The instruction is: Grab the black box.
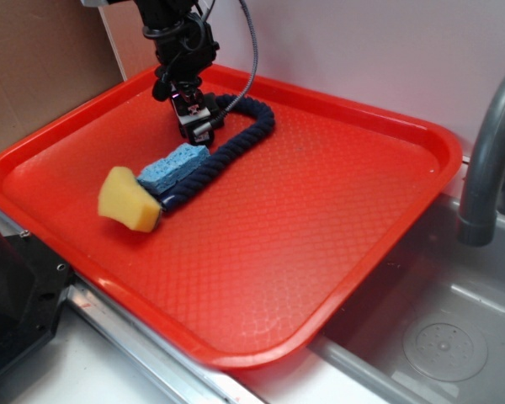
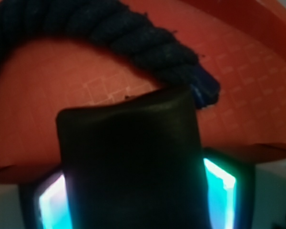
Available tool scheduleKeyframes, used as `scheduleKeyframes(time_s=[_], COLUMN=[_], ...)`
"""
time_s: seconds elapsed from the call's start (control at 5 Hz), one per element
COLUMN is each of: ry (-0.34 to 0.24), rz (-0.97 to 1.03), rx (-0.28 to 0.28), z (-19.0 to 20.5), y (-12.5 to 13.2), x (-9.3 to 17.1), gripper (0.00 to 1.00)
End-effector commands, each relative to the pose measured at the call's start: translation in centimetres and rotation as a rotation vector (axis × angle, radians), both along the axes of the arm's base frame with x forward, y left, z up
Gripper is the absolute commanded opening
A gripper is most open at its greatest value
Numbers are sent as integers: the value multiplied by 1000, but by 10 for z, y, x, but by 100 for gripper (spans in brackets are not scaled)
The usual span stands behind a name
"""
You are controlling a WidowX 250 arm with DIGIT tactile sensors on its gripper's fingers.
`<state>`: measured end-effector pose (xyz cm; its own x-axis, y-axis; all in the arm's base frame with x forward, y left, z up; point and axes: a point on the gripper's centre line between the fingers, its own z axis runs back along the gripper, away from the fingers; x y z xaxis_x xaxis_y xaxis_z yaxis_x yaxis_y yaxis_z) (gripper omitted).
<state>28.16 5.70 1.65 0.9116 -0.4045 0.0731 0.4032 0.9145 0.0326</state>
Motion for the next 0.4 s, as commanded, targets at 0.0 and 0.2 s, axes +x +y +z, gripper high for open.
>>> scheduleKeyframes(time_s=[0.0, 0.2], ry=[-152, -135], rz=[172, 211], rx=[-154, -254], z=[98, 150], y=[-30, -55], x=[-49, -55], gripper=[0, 0])
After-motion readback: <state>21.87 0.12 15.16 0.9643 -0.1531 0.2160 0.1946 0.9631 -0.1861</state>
